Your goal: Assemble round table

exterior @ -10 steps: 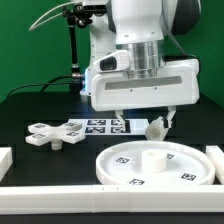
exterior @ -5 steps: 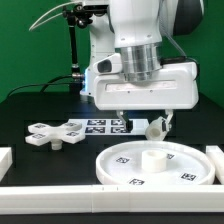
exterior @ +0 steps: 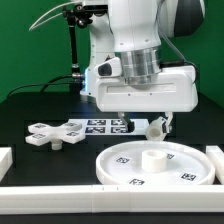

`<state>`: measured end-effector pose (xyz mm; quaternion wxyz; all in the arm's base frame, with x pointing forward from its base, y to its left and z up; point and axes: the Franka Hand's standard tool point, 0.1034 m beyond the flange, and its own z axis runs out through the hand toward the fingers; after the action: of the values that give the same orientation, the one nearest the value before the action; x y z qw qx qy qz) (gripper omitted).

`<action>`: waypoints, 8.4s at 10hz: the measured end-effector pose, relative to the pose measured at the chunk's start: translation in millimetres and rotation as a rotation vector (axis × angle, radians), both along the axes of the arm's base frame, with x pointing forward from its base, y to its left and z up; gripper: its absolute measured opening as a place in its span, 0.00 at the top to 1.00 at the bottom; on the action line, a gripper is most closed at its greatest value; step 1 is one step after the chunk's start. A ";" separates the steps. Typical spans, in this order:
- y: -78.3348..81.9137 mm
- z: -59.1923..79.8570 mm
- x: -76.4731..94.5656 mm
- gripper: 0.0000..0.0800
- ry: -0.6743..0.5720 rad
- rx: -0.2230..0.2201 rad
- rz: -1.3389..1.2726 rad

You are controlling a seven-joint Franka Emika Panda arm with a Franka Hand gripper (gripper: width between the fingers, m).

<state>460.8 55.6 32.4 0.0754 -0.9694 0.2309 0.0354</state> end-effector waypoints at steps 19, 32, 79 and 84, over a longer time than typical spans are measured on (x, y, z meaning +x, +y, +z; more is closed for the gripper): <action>18.1 -24.9 -31.8 0.19 0.908 0.424 0.151; 10.6 22.4 3.3 0.49 0.863 0.466 0.212; -13.7 72.8 107.1 0.49 -0.506 -0.191 0.427; -15.0 64.7 104.8 0.49 -0.498 -0.191 0.427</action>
Offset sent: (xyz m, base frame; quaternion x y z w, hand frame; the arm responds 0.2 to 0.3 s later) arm 0.0000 0.0000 0.0000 0.0000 -0.1296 0.0000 0.9916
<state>565.6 40.7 97.0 0.0292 -0.9774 -0.0007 -0.2093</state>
